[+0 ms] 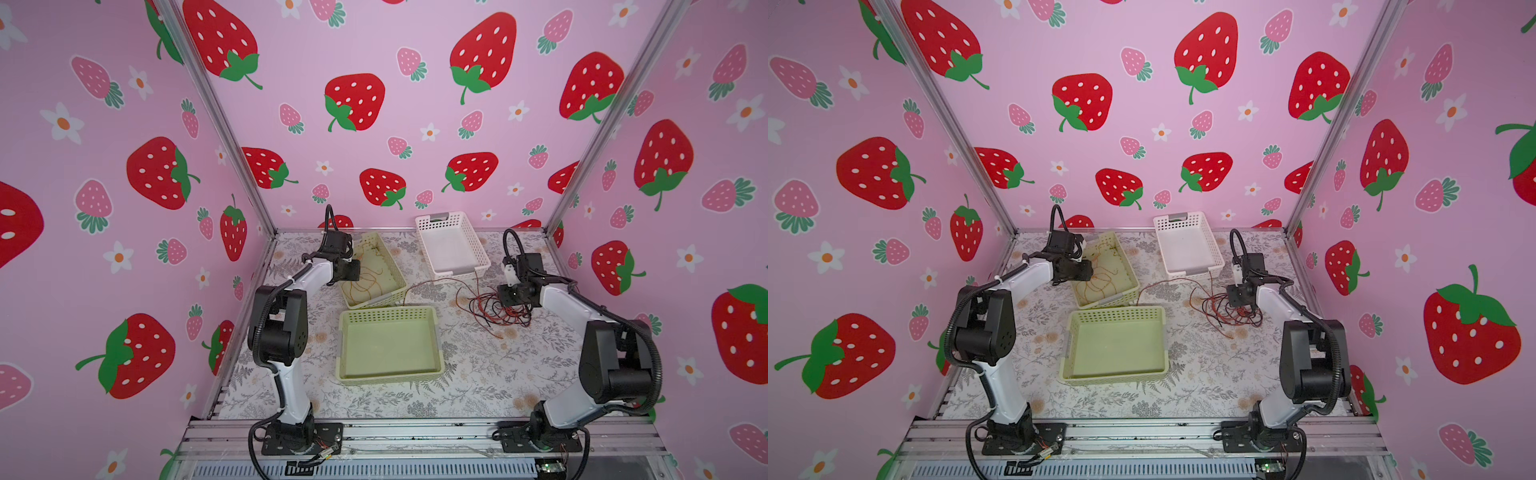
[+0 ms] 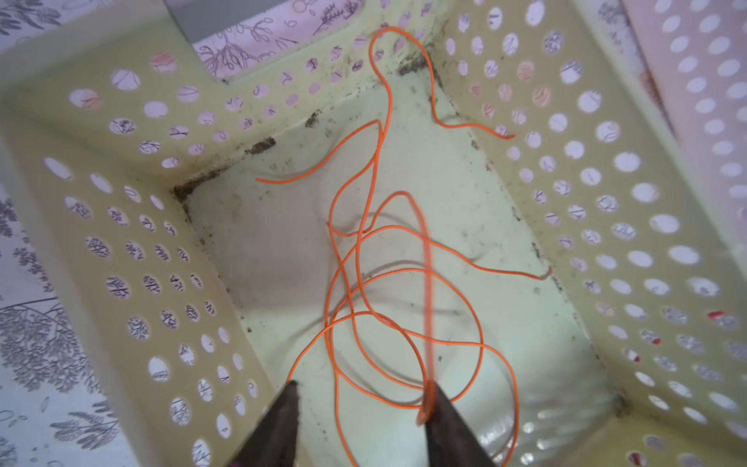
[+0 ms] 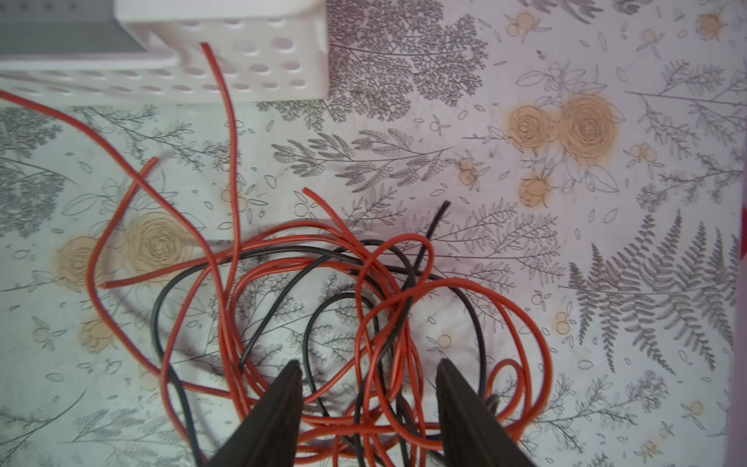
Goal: Untangle the cables
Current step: 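Raise the left gripper from the basket while the right gripper lifts a red wire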
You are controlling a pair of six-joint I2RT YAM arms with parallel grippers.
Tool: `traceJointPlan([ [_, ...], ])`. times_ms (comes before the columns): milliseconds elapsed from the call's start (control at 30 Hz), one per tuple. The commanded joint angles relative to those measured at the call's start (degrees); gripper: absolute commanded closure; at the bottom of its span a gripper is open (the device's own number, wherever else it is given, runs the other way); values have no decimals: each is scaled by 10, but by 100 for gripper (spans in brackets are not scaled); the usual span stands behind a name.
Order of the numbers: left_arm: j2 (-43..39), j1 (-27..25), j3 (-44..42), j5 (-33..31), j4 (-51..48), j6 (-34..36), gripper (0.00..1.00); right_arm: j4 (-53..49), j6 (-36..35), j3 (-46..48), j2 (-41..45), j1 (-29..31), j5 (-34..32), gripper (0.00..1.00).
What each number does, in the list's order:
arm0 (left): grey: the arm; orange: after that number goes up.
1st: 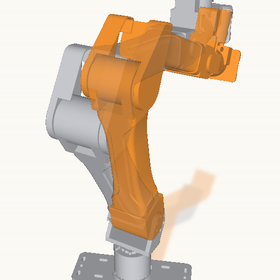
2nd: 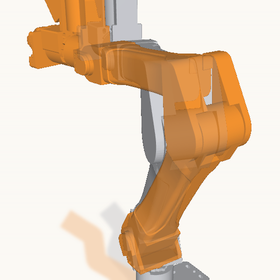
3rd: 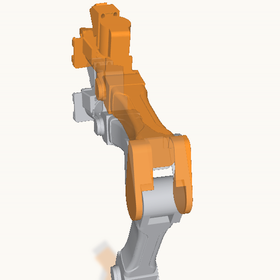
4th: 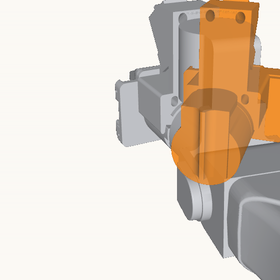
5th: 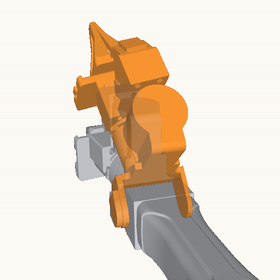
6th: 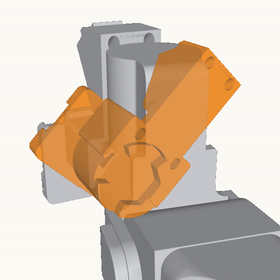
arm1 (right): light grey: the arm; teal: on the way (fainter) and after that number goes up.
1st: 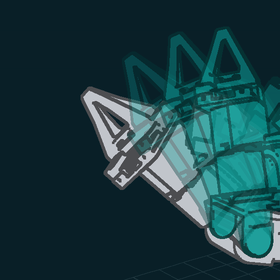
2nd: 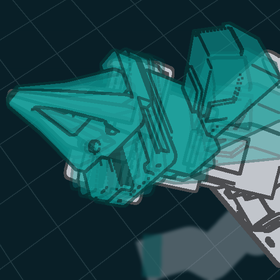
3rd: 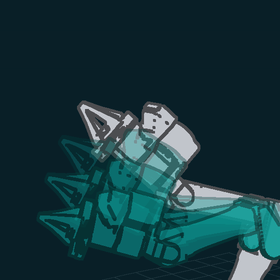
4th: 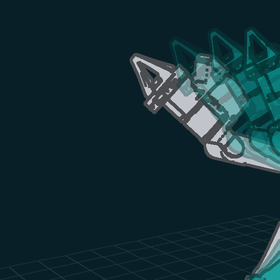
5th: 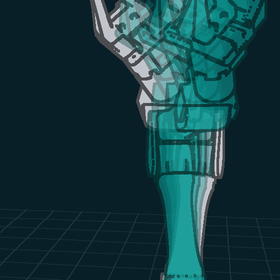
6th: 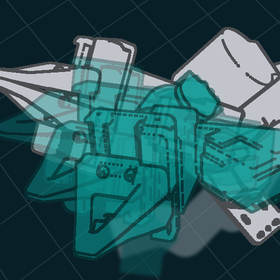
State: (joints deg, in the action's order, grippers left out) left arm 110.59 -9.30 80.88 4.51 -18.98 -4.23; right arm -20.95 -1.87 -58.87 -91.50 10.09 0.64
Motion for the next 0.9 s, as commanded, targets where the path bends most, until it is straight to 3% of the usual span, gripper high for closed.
traceJointPlan([
  [0, -48, -25, -27, -8, 53, 35, 34, -6, -28, -20, -17, 30, 43, 46],
  [200, -94, -53, -32, -30, 72, 74, 29, -3, -41, -68, -84, 64, 69, 47],
  [533, -156, -99, -62, -33, 111, 122, 26, 1, -35, -110, -162, 64, 39, 48],
  [867, -165, -132, -58, -23, 118, 144, 26, 60, -20, -115, -193, 64, 25, 63],
])
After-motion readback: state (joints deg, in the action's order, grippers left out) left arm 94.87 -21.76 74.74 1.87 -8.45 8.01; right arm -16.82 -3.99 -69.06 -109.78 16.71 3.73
